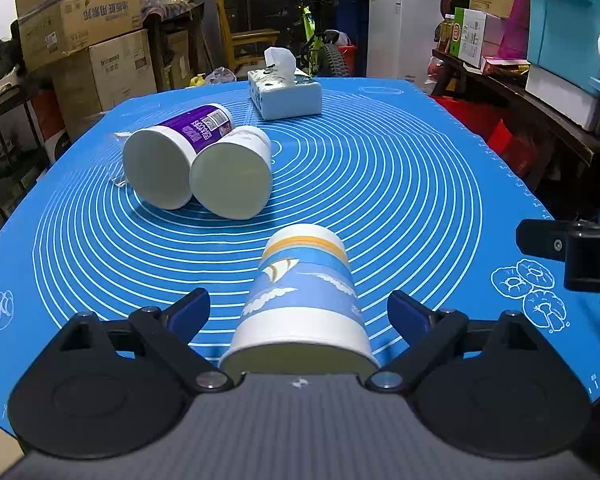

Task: Flip cup upside down
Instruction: 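Lift the sailboat-print cup off the mat with the left tool, then grasp the sailboat-print cup with the right tool while the left tool releases it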

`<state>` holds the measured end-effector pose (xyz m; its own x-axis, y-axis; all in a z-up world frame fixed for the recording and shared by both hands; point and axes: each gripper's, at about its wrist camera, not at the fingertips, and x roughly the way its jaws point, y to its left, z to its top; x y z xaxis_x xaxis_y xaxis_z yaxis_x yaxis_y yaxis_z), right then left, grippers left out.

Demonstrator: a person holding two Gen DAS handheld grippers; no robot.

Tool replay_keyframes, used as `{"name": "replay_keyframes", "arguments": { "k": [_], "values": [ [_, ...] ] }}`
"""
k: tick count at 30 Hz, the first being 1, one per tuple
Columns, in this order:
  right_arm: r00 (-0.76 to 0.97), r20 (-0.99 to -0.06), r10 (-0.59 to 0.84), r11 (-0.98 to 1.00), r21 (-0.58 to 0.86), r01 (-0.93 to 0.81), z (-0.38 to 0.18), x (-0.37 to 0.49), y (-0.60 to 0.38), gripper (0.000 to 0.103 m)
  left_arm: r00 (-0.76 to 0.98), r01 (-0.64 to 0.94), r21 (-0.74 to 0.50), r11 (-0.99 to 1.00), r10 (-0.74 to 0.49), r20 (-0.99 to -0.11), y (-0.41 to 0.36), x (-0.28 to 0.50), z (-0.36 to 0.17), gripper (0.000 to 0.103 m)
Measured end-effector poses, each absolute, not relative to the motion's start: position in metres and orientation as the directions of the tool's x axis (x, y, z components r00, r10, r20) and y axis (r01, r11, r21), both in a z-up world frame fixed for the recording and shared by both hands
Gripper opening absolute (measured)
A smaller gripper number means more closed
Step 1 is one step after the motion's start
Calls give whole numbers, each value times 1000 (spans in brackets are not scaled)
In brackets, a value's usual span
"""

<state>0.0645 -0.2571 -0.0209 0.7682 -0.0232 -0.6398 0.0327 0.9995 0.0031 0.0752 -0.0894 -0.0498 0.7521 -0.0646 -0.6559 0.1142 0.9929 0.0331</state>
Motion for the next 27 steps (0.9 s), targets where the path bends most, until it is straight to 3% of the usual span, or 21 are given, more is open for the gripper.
{"name": "replay_keyframes", "arguments": {
  "k": [13,27],
  "values": [
    [767,-641,-21,999,10,36,-18,62,-258,101,764,109,21,994,-70,-641,-85,70,-39,95],
    [749,-650,131,991,83,-102,14,69,-213,101,795,18,-44,999,-41,-605,-18,48,0,95]
  ]
}}
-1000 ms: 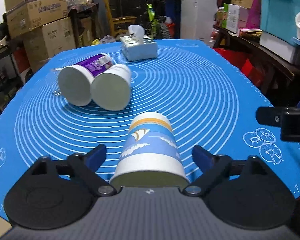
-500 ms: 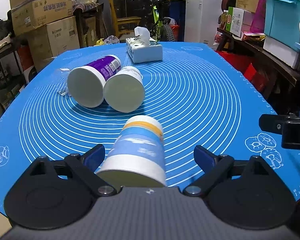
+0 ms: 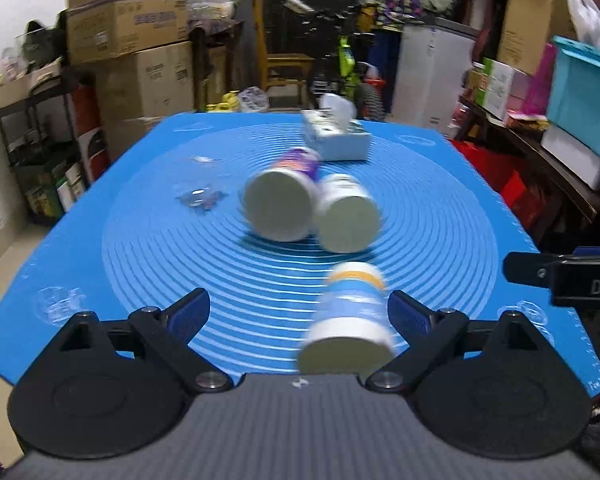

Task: Flip cup upside down
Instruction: 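Grasp the sailboat-print cup with the right tool while the left tool releases it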

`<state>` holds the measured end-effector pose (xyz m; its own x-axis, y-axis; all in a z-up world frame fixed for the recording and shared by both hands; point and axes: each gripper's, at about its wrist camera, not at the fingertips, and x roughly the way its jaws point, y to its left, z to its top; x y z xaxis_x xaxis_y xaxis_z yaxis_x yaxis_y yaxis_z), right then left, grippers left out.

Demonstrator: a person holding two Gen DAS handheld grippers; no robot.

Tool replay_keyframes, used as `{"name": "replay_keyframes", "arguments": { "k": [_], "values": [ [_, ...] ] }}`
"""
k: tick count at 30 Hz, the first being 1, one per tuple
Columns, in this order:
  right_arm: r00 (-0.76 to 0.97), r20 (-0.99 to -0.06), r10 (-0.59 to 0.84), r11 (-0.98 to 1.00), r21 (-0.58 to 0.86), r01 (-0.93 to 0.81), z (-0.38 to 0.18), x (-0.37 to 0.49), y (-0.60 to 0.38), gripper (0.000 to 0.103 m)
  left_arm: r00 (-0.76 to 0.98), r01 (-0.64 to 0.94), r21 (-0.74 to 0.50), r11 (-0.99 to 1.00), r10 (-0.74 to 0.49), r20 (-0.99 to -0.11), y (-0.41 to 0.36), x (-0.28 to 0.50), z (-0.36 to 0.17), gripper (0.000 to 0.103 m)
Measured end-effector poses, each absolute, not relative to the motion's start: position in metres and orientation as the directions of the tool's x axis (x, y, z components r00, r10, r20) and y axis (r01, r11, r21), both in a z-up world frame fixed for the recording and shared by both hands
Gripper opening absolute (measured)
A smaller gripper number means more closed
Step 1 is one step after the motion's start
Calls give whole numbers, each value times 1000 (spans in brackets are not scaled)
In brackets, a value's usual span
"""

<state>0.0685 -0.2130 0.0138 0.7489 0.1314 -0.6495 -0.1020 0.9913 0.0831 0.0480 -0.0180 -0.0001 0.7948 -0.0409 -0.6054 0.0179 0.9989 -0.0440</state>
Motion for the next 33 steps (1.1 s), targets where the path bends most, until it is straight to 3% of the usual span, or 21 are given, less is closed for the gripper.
{"name": "replay_keyframes", "arguments": {
  "k": [14,17,19,21,24,29,33],
  "values": [
    [500,-815,293,956,266,-126,-16,145,-138,100,749,-152,-24,988,100,-655,53,64,-24,95],
    [424,-851,309,950,298,-93,-30,161,-131,95,745,-163,-41,986,96,-660,61,62,-27,95],
    [380,-874,302,952,298,-70,-41,169,-127,85,744,-161,-43,986,93,-661,61,62,-27,95],
    [346,-872,348,935,352,-54,-51,174,-127,82,746,-156,-42,987,90,-659,62,61,-28,95],
    [338,-844,417,902,429,-43,-55,173,-128,66,750,-151,-38,988,89,-655,62,59,-28,95],
    [406,-810,422,902,419,-103,-55,159,-124,65,752,-153,-48,987,85,-654,65,59,-29,95],
    [584,-736,342,939,292,-182,-36,144,-121,65,755,-161,-54,986,88,-650,66,59,-29,95]
  ]
}}
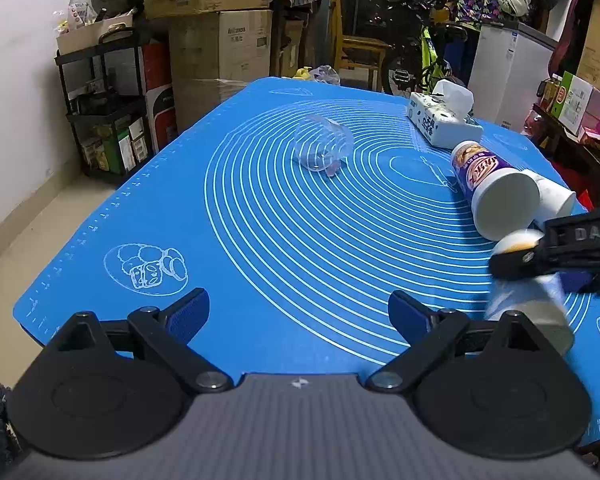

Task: Flip cup upside down
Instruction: 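Grasp the sailboat-print cup with the right tool while the left tool releases it, then rotate the cup upright with the right tool and set it on the mat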

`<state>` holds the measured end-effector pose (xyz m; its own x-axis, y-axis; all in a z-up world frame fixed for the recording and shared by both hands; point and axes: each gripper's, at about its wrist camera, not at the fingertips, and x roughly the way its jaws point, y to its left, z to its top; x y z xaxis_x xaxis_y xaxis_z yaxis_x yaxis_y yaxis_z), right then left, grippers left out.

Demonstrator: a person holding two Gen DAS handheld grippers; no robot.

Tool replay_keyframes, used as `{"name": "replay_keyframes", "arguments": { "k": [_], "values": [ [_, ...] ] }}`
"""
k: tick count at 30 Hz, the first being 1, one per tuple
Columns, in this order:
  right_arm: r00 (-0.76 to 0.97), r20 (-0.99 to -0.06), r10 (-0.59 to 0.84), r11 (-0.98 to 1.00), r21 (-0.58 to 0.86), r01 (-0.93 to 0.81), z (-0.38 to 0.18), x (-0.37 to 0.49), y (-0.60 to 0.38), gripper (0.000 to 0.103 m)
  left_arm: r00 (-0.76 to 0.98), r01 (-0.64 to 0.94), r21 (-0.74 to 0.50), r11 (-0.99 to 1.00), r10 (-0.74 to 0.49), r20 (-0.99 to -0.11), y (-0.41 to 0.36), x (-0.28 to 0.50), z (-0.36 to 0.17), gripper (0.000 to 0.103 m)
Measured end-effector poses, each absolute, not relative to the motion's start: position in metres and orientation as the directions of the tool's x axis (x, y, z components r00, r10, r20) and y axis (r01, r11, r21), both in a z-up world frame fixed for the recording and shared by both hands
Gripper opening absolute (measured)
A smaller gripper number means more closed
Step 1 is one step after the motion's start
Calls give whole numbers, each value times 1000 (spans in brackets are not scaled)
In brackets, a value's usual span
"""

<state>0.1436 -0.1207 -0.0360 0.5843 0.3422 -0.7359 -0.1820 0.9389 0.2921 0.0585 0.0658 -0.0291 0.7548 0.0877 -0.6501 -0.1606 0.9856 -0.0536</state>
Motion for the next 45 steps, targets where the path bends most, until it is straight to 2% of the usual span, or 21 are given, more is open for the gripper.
{"name": "replay_keyframes", "arguments": {
  "k": [5,7,10,13,32,37,45],
  "values": [
    [812,-522,263,962,73,-265,-26,112,-116,65,769,-161,-50,986,94,-632,63,58,-27,95],
    [874,-426,233,957,-57,-283,-36,98,-108,65,775,-162,-49,986,96,-624,62,56,-26,95],
    [892,-394,222,936,-170,-309,-52,90,-107,65,782,-159,-44,986,99,-615,58,55,-27,95],
    [895,-373,245,927,-182,-329,-63,80,-107,65,786,-152,-37,988,98,-610,56,53,-28,95],
    [846,-479,232,943,-101,-316,-57,44,-135,63,785,-89,-30,996,51,-617,35,39,-30,95],
    [846,-474,243,952,-50,-302,-48,26,-149,80,795,-47,-15,999,28,-605,26,30,-24,95],
    [806,-544,236,968,54,-246,-39,-5,-179,83,785,42,-15,999,-42,-618,7,13,-21,95]
  ]
}}
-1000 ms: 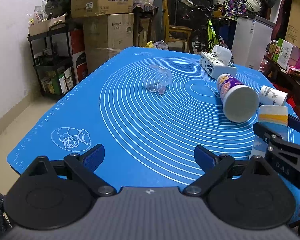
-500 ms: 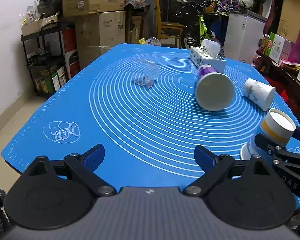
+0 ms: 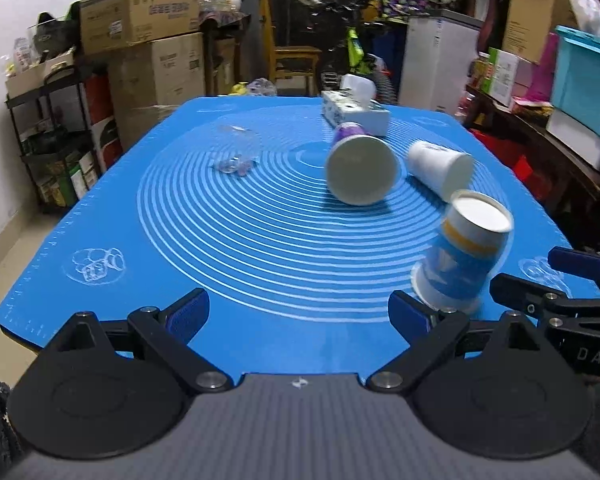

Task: Flip cup upside down
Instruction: 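Rotate the cup upright with the right tool and set it on the mat, then open the right tool and pull it back from the cup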

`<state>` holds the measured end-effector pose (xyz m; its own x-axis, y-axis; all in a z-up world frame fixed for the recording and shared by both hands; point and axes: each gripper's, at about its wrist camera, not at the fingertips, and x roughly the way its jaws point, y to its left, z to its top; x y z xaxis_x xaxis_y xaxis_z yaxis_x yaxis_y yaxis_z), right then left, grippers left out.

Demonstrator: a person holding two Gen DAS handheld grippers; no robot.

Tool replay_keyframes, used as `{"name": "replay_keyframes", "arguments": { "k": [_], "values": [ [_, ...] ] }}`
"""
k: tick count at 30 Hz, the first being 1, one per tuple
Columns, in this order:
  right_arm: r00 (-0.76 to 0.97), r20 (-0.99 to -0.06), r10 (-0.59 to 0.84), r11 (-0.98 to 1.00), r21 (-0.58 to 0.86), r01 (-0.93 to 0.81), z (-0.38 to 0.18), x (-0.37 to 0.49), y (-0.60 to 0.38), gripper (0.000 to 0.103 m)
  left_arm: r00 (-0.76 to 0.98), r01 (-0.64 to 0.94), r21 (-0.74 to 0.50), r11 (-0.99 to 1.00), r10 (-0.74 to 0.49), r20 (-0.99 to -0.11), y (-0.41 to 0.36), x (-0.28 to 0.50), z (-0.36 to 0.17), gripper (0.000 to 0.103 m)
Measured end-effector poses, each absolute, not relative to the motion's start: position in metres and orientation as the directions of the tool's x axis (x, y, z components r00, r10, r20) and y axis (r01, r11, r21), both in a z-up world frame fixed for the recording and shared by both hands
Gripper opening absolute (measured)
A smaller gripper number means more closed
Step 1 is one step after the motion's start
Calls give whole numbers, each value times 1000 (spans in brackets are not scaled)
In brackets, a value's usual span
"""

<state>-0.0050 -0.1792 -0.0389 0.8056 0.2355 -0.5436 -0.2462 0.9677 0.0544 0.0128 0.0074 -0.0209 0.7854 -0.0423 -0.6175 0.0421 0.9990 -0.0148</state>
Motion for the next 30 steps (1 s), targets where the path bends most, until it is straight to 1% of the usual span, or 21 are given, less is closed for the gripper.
{"name": "replay_keyframes", "arguments": {
  "k": [5,11,30],
  "values": [
    [792,-577,198,977,49,-209,-43,-20,-193,83,761,97,-8,995,-79,-644,-3,4,-25,95],
    [791,-587,173,981,33,-190,-41,-32,-200,83,742,150,-7,989,-118,-660,-13,-3,-30,95],
    [790,-595,150,987,47,-152,-42,-37,-206,83,740,183,18,983,-126,-661,-24,-7,-34,95]
  ]
}}
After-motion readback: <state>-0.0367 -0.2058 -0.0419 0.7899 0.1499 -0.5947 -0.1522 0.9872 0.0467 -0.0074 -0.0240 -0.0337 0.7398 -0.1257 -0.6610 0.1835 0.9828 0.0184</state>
